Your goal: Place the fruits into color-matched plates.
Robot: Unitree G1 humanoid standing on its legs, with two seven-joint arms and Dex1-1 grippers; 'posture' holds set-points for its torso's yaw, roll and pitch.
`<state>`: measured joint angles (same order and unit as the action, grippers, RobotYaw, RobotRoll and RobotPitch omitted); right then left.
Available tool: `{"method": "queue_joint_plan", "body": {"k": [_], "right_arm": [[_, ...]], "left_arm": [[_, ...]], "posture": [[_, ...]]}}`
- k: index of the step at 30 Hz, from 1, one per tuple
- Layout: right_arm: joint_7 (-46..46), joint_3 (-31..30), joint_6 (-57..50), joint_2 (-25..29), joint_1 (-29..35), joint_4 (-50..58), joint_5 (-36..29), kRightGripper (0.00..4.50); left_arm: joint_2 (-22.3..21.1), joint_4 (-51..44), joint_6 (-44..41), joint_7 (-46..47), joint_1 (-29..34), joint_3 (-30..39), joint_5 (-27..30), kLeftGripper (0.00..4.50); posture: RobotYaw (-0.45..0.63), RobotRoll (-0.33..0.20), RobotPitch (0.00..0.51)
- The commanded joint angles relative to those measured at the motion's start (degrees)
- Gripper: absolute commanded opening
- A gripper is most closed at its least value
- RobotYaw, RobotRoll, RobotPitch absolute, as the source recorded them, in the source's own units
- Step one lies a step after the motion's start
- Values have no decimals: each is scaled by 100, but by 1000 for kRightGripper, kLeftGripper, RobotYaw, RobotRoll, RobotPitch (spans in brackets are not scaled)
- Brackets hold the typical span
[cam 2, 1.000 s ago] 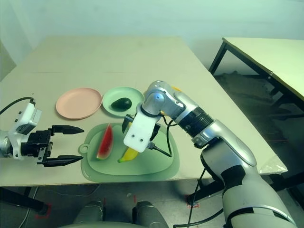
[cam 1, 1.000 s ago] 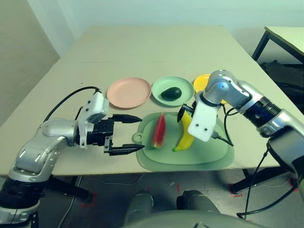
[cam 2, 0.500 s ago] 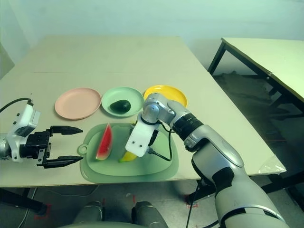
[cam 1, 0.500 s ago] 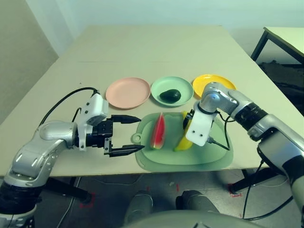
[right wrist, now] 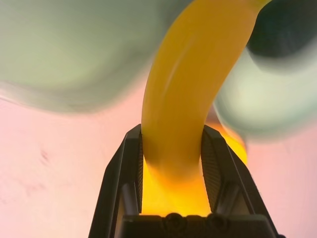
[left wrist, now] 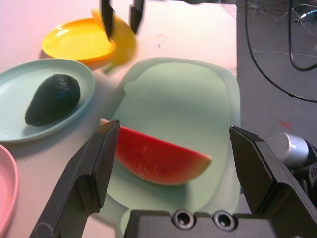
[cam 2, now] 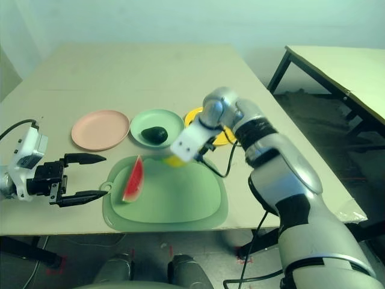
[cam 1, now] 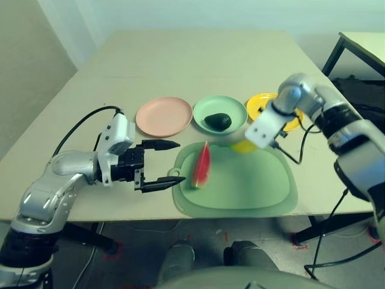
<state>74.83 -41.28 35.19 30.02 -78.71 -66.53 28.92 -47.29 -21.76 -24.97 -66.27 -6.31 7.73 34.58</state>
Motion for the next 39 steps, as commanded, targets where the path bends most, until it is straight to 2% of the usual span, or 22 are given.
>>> {"method": "queue_joint_plan", "body": {"k": [1,5,14,24,38,39], "right_arm": [[-547,97,-320,-12,-217,-606,296,1654],[-1126,103,-707,11,-266,-953,540,1654],[-2351,53,-1491,30,53,-1232,1023,1654],[-2874,15,-2128,-164,481,-1357,1444,1654],[-3266,109,-2102,-334,731,-1367,1611,1654],[-3314,104,-2086,-338,726,-1367,1626,2004]], "left_arm": [[41,61,-9,28,14,-46,41,4500],[60,60,-24,79,17,-26,20,4500],[17,-36,-58,189,120,29,30,4500],[-34,-96,-40,173,100,15,29,4500],[-45,-268,-45,295,417,190,77,4500],[-42,-266,-41,298,425,190,76,4500]], "posture": [[68,0,25],[72,0,25],[86,0,30],[97,0,31],[125,0,40],[124,0,39]]}}
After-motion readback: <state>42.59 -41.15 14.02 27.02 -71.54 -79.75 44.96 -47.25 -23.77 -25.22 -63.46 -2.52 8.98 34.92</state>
